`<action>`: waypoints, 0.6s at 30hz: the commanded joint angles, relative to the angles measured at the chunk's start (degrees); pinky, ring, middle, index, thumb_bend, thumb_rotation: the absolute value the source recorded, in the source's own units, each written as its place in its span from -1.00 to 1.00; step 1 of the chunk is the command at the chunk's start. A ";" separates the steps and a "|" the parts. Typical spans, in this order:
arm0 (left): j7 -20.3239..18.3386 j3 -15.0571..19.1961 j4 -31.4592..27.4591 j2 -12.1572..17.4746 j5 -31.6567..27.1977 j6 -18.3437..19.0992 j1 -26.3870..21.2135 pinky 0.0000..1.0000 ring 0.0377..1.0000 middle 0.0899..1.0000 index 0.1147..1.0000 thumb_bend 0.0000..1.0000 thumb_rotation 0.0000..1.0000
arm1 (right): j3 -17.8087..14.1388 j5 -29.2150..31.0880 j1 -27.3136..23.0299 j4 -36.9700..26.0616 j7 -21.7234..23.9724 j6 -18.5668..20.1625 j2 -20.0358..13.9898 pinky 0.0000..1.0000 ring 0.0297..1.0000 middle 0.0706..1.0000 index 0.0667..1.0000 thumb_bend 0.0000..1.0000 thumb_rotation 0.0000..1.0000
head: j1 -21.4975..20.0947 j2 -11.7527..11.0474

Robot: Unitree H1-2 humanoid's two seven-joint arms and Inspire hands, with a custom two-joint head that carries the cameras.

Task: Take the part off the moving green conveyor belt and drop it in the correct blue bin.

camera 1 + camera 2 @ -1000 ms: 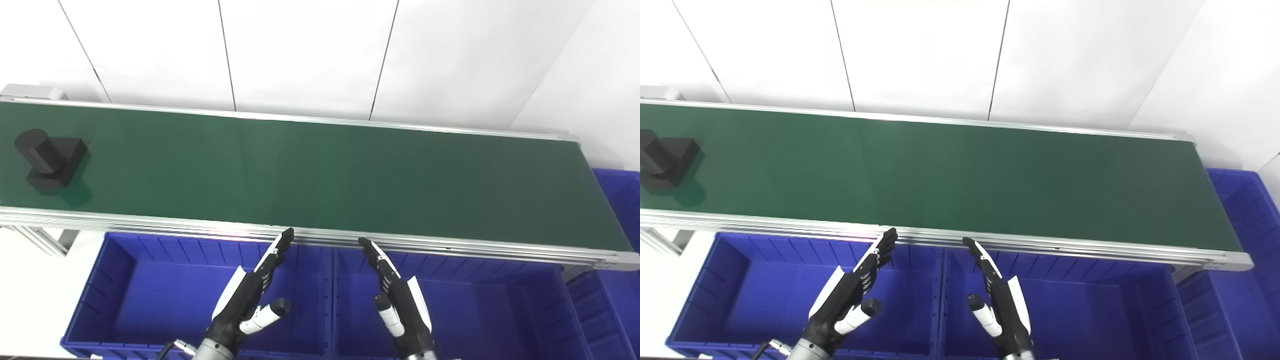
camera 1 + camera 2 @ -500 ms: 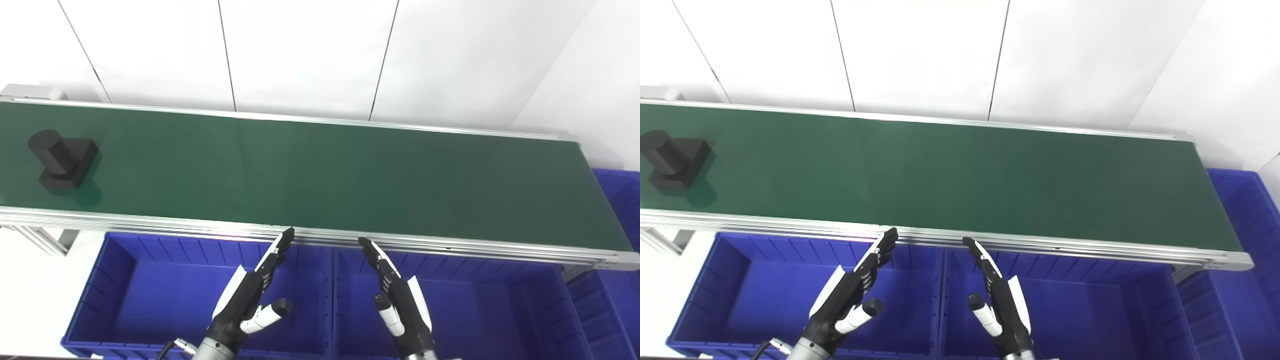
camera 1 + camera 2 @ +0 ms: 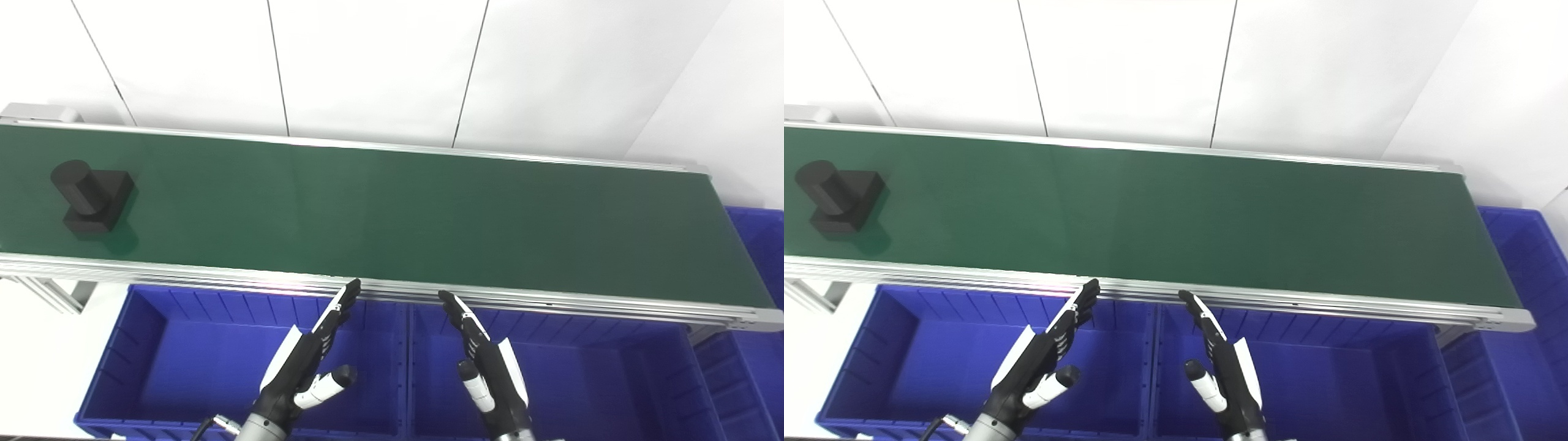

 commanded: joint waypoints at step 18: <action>0.42 0.15 6.38 -0.07 0.51 -8.33 -1.94 1.00 1.00 1.00 1.00 0.63 0.70 | 2.64 0.16 -2.32 5.77 -3.00 -5.31 -1.11 0.89 0.88 0.89 0.78 0.79 0.97 | 0.63 -10.70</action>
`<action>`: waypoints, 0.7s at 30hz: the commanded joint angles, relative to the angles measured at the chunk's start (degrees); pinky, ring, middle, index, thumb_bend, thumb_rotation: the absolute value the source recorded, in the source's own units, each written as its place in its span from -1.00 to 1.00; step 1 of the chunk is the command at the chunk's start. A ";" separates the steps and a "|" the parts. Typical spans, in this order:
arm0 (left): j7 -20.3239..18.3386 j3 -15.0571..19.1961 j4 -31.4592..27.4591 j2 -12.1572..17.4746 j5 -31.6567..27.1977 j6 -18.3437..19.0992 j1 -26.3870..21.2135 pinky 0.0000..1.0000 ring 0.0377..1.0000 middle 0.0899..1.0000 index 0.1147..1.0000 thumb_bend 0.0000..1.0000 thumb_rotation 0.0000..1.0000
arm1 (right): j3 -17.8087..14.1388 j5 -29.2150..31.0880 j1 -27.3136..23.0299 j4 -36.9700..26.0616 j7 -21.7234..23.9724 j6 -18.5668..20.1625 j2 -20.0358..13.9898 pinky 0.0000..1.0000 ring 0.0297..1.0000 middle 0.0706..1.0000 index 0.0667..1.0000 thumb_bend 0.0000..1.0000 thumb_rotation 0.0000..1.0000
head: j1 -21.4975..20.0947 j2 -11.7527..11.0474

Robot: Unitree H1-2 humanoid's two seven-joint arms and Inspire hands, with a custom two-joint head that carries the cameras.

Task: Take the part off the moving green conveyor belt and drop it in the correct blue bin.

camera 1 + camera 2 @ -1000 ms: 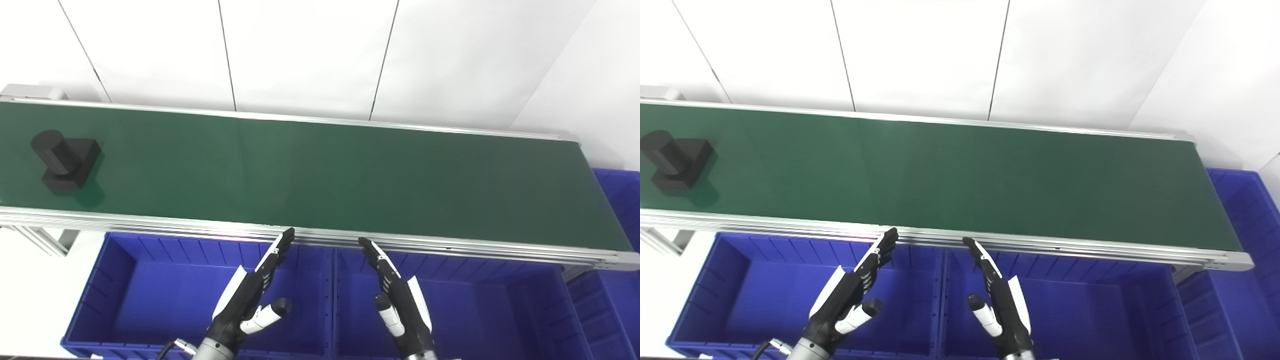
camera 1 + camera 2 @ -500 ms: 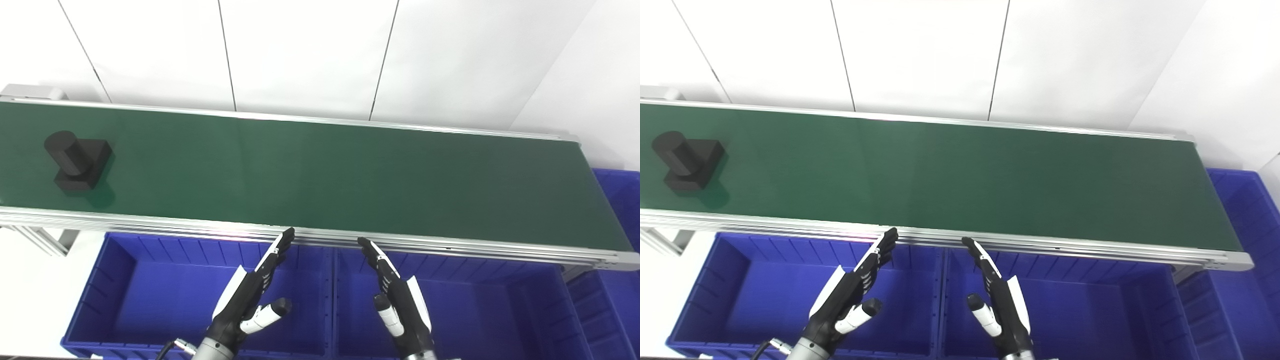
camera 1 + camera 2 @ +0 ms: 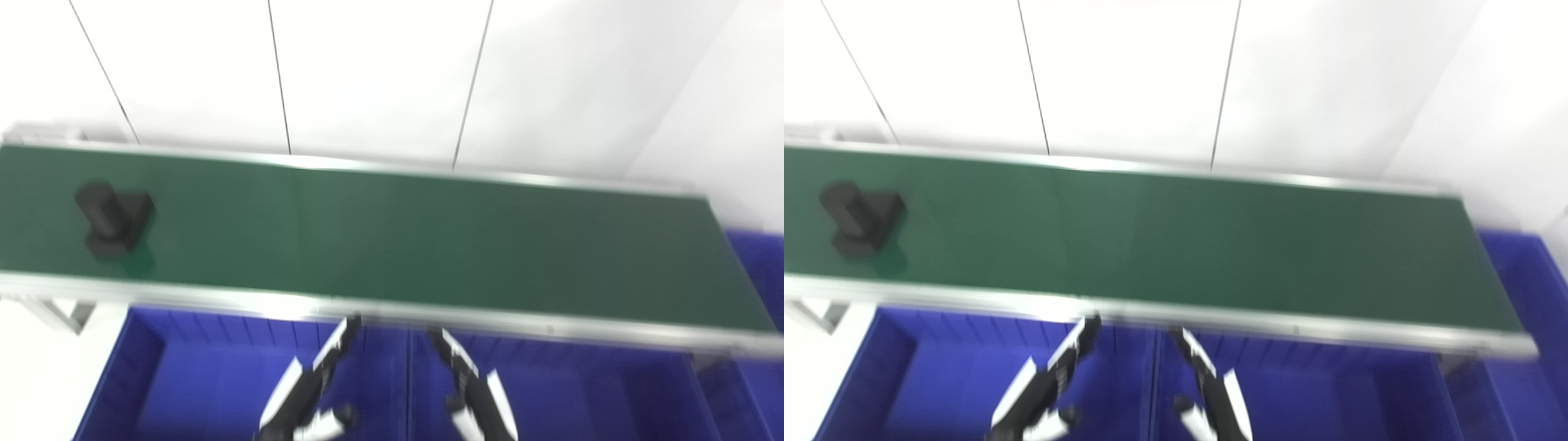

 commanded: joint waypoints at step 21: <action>0.69 -0.63 -2.97 -1.86 0.33 -2.24 -0.98 1.00 1.00 0.97 0.99 0.74 0.68 | 2.06 2.38 -0.67 -0.89 -1.75 -3.25 -3.12 0.90 0.88 0.92 0.81 0.74 0.98 | 6.01 0.16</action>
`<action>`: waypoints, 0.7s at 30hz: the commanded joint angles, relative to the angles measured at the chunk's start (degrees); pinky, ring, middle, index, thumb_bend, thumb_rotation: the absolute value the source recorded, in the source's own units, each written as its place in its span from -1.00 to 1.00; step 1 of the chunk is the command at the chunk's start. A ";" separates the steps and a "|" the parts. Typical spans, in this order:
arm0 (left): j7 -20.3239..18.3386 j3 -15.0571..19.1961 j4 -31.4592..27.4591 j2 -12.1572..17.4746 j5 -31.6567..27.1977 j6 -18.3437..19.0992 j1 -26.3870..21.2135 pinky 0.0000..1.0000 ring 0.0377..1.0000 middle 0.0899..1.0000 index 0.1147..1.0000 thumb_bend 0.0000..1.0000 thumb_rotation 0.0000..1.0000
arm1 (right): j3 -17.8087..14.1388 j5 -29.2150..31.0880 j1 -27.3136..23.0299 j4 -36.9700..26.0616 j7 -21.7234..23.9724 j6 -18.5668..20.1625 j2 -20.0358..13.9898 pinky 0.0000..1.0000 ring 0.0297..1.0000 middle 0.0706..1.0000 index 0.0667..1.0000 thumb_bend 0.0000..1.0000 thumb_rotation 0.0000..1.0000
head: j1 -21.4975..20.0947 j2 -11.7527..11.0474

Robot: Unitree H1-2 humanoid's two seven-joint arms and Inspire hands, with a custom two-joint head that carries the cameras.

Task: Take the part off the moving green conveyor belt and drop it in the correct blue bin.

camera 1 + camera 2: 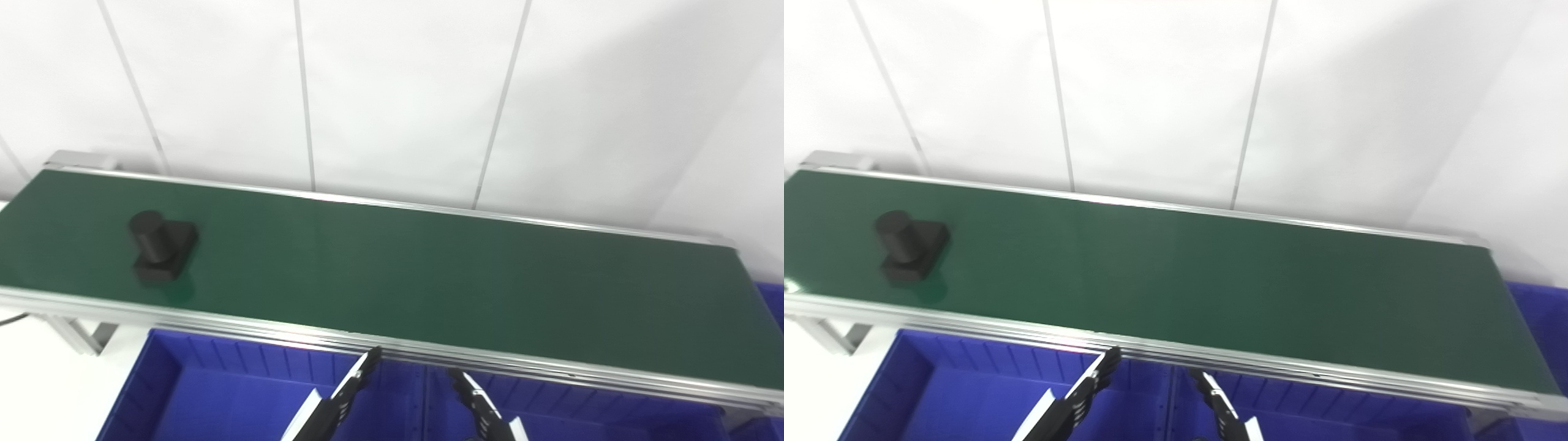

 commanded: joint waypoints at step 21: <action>0.23 -0.37 -1.59 -1.35 1.07 -0.90 -1.10 1.00 1.00 0.99 1.00 0.76 0.64 | 0.26 2.01 -0.85 -0.57 0.29 -3.14 -0.74 0.87 0.86 0.92 0.83 0.75 0.98 | -0.08 0.00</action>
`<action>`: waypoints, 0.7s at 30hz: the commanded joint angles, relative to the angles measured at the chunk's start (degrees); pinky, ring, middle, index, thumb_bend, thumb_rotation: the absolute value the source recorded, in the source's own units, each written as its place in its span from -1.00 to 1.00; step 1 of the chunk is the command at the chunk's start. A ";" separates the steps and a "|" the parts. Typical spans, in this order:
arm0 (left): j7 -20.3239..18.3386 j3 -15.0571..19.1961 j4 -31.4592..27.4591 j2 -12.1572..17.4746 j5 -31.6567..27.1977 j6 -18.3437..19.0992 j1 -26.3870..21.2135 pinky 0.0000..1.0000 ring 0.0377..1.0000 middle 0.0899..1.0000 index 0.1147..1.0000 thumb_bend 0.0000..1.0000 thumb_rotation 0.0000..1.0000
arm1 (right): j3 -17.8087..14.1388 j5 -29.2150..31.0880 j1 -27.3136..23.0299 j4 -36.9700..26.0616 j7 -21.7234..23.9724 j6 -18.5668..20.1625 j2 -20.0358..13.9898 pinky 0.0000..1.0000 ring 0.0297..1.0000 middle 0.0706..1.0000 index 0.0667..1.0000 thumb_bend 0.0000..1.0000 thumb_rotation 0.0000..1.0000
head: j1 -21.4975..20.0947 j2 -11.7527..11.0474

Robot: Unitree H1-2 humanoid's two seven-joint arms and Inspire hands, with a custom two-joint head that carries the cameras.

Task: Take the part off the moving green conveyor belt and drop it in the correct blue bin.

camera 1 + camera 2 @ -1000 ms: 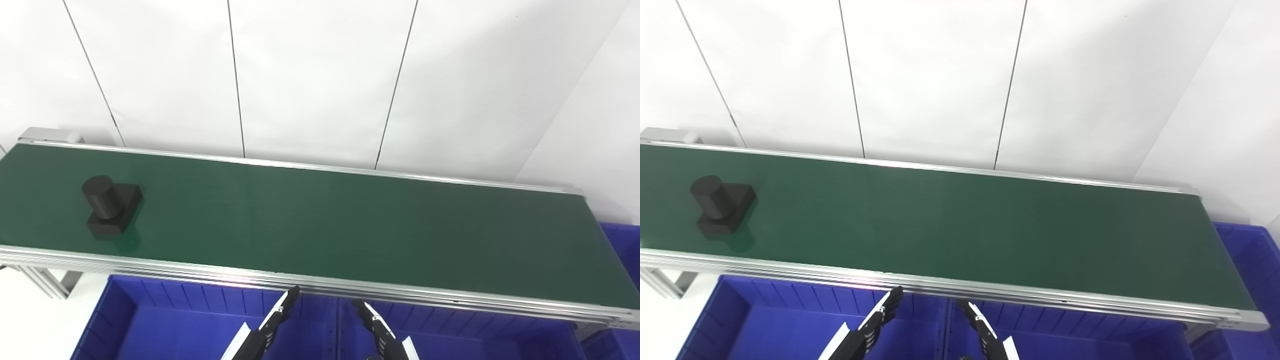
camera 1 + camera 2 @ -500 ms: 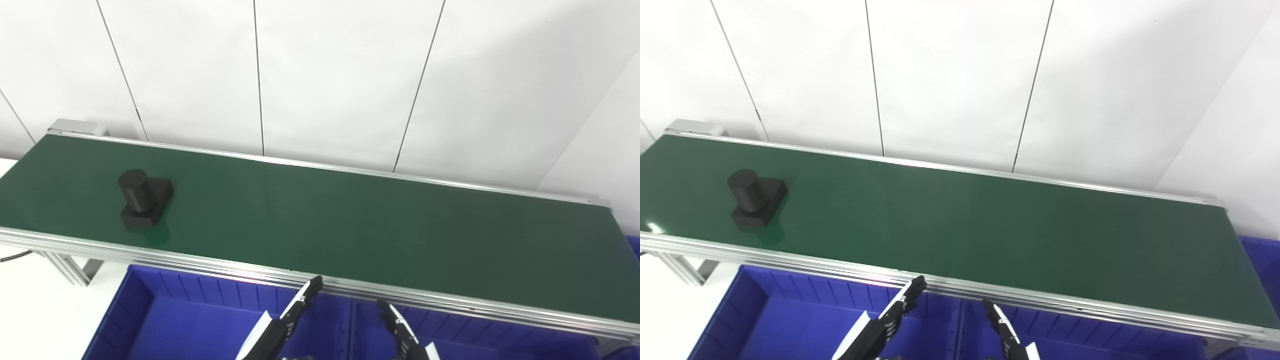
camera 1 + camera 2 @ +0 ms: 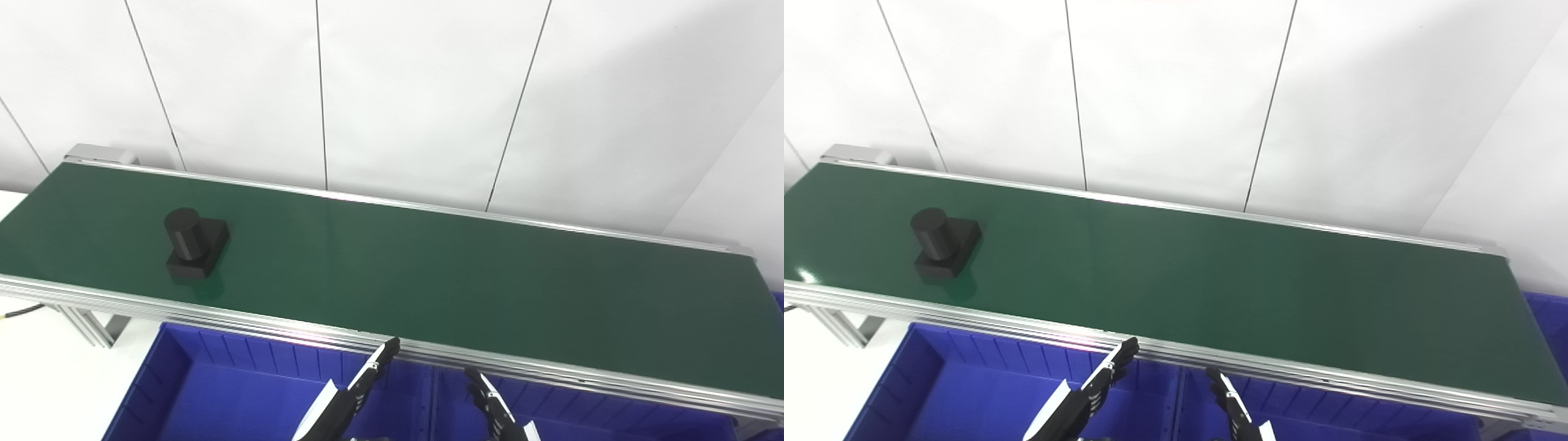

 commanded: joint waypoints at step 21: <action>0.38 -0.24 0.79 -2.50 -0.41 -1.83 -3.66 1.00 1.00 1.00 1.00 0.75 0.69 | -2.39 -1.17 1.28 -7.80 -2.46 -3.07 -2.27 0.87 0.89 0.88 0.82 0.87 0.99 | -2.92 -0.21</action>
